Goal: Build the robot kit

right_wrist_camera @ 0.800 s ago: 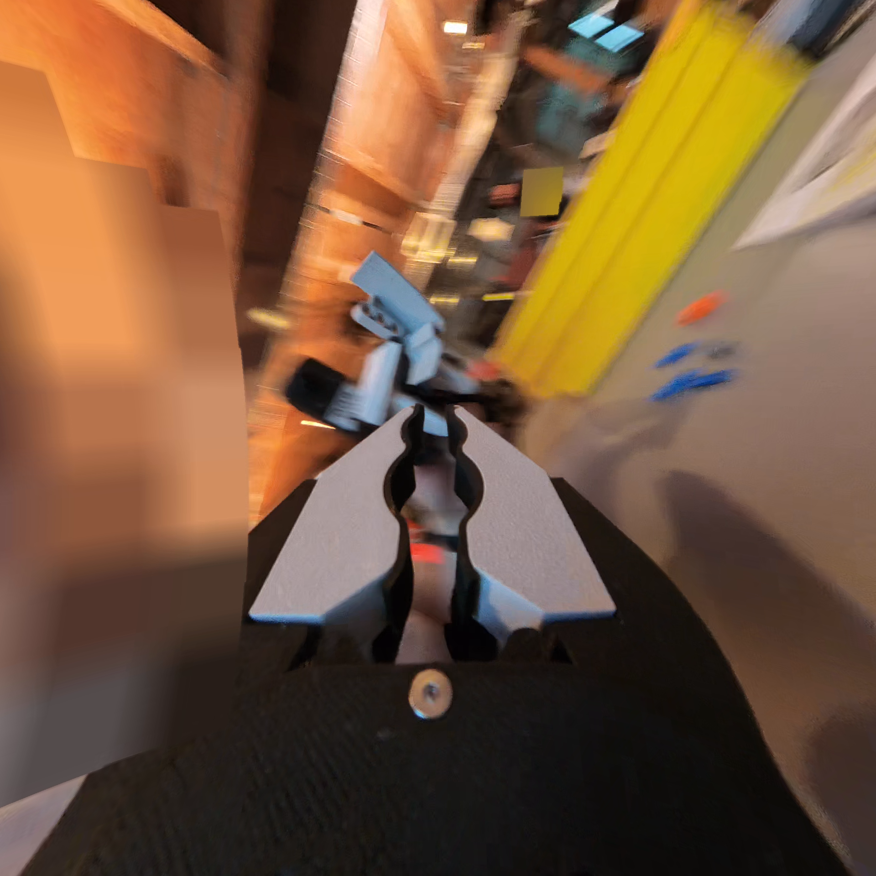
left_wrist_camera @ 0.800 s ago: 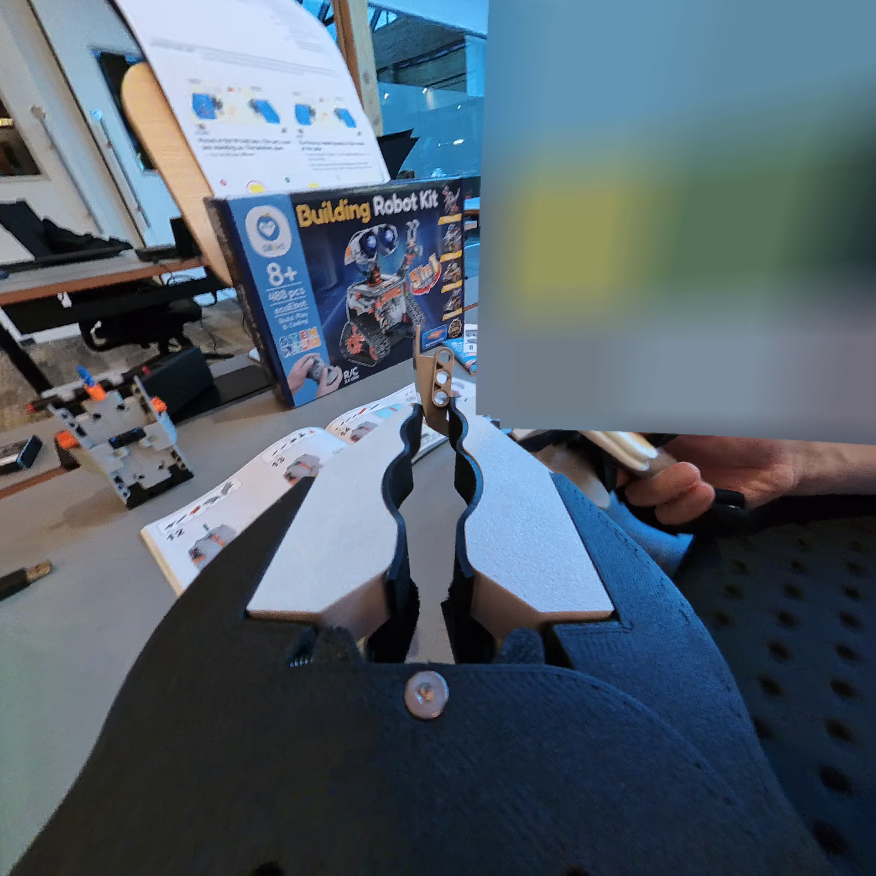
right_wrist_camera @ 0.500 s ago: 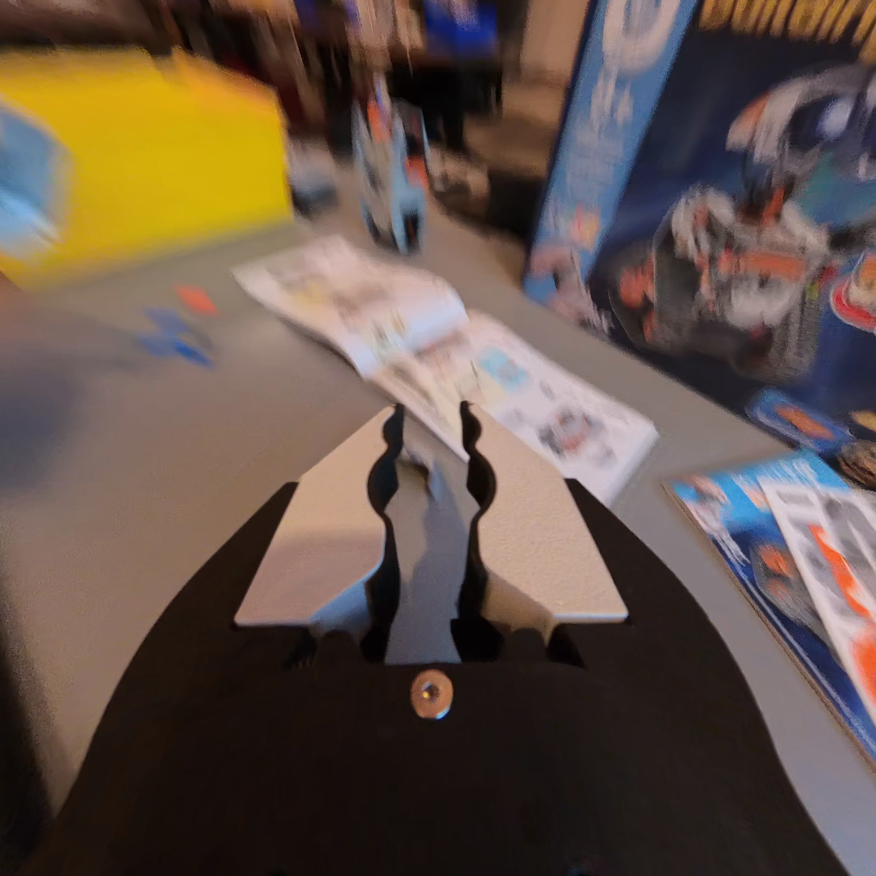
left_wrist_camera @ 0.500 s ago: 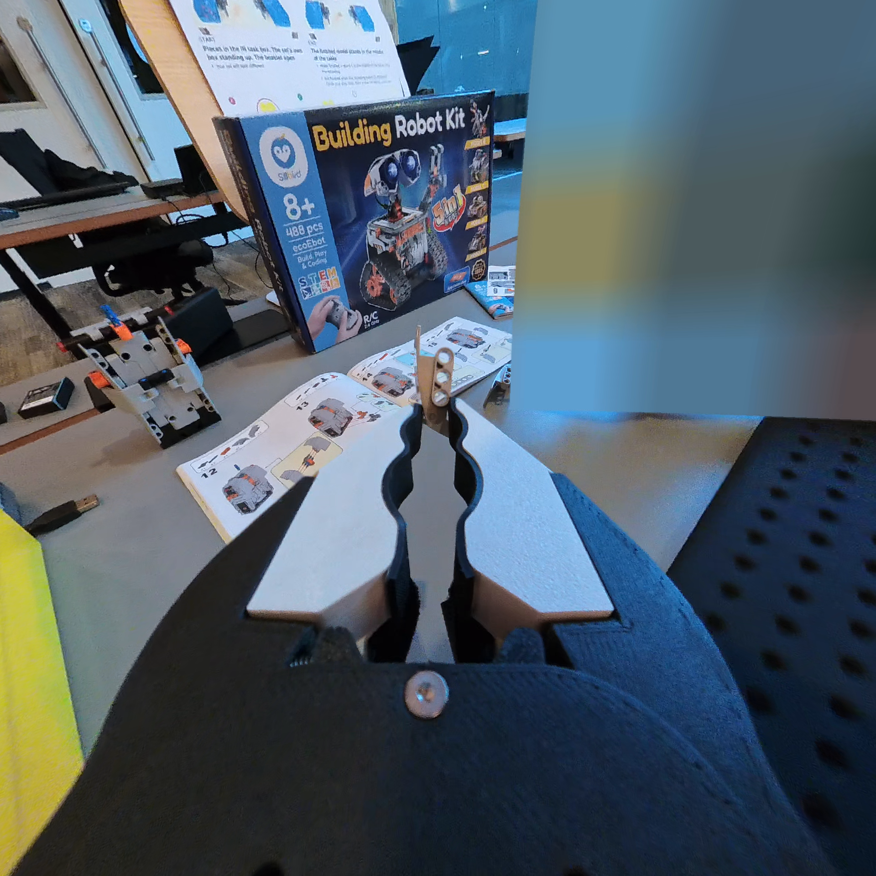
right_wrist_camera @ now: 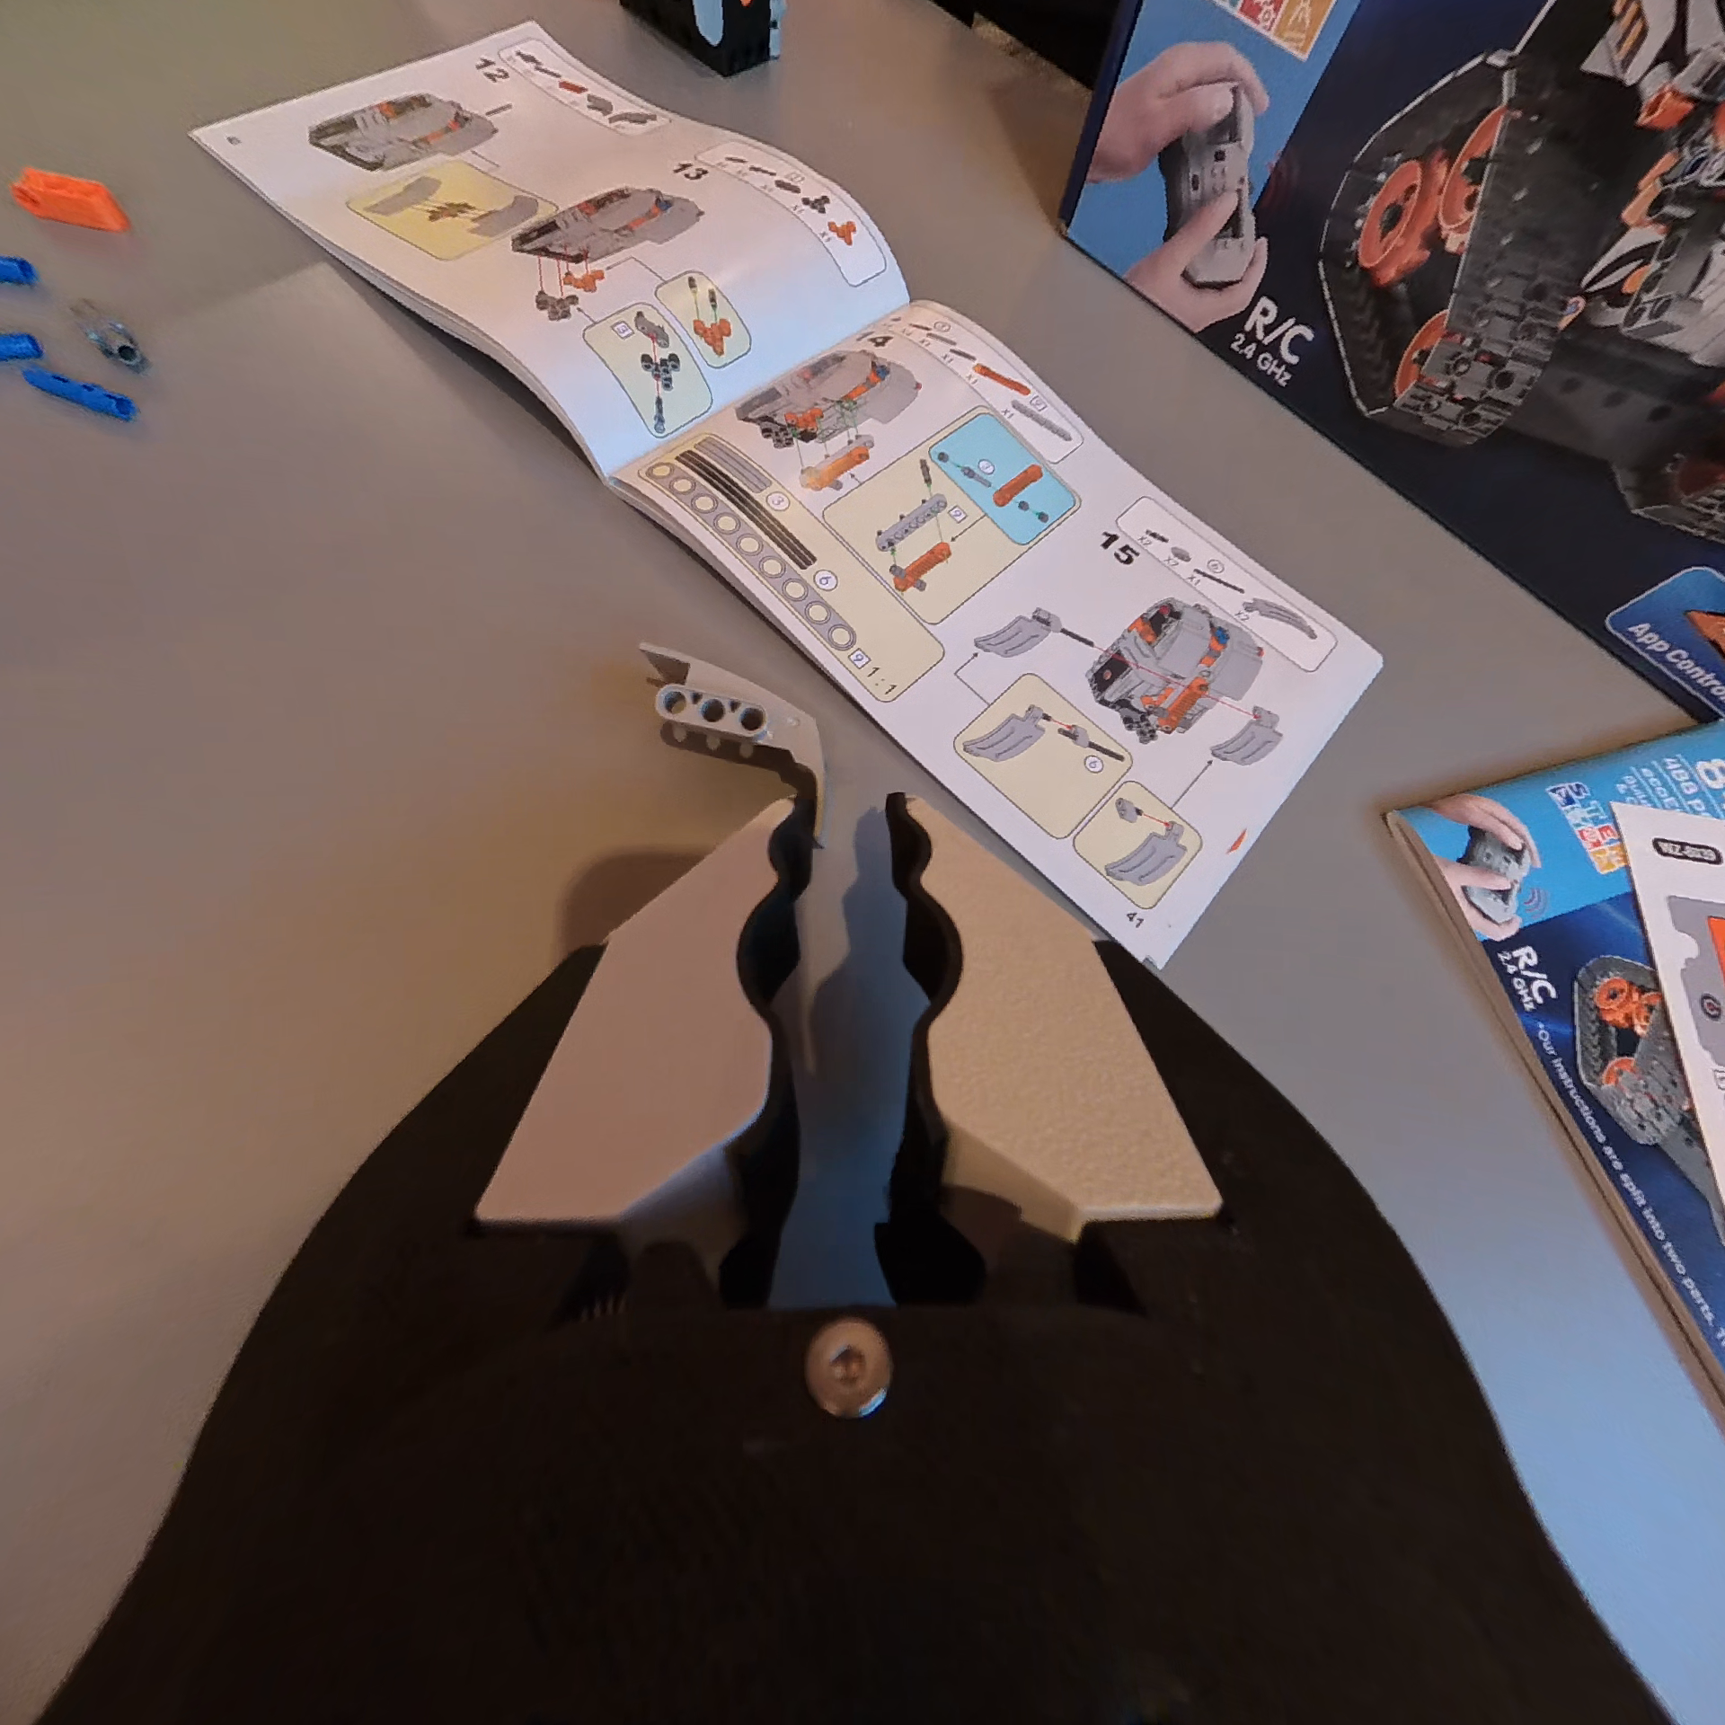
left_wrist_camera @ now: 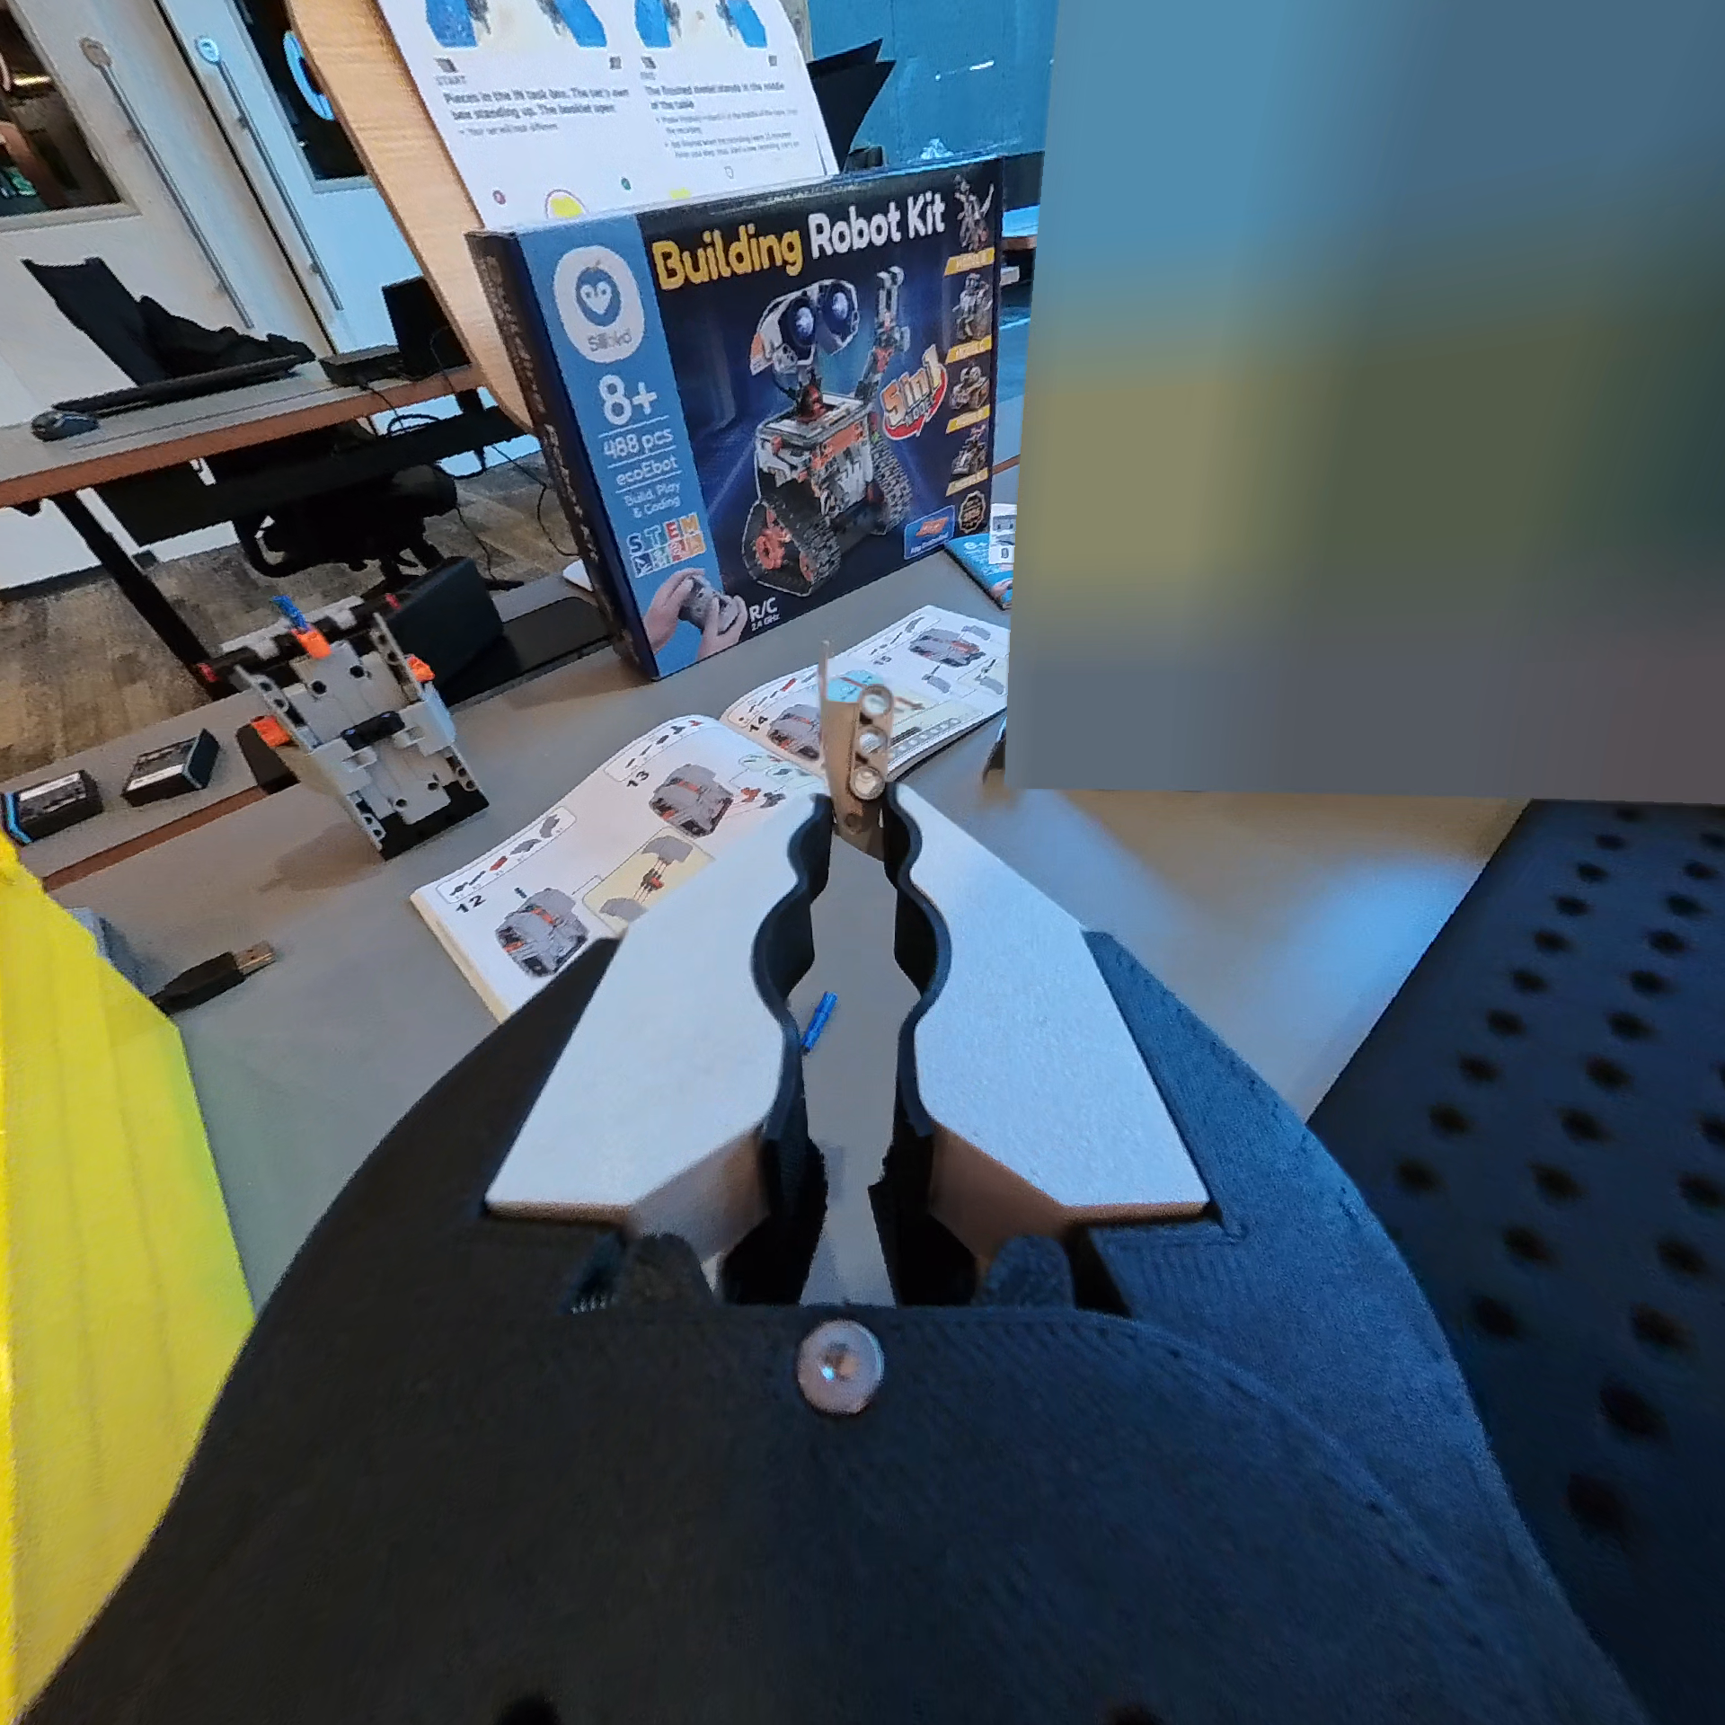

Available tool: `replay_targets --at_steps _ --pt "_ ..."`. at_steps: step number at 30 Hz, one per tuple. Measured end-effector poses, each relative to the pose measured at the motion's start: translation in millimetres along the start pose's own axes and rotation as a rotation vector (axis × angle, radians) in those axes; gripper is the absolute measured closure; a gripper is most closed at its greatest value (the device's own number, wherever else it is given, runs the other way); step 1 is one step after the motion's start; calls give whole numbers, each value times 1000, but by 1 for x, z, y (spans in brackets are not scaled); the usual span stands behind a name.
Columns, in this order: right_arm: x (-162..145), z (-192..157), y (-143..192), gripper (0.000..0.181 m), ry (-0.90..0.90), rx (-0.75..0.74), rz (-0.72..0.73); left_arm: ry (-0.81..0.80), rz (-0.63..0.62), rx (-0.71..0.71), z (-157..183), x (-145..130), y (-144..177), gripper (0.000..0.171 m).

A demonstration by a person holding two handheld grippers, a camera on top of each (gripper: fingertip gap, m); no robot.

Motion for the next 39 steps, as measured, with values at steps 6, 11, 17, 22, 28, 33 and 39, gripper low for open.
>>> replay_targets --at_steps 6,11,17,22,28,33,39 --pt "0 -1 0 170 0 1 -2 12 -5 15 -5 -2 4 163" --pt "0 -3 0 170 -6 7 1 10 -8 11 -4 -3 3 163" --pt "0 -4 1 178 -11 15 -1 10 -16 8 -3 -5 0 163" --pt "5 -11 -1 181 -27 30 14 4 -10 10 -4 -2 0 163" --pt "36 -55 -18 181 -85 65 57 2 8 35 -7 3 5 163" --pt "47 -101 -35 181 -47 91 -17 15 -22 48 -9 -2 7 163" --pt "44 -112 -41 181 -72 108 -67 36 -147 66 -14 -12 0 163"
Point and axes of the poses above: each gripper's, where its closed fingertips meet, y back along the fingers, x out of its top, z = x × y across the jaws, the point moved 6 cm from there along y, back along the fingers, and after that the axes turned 6 degrees about z, right-handed, at the moved point
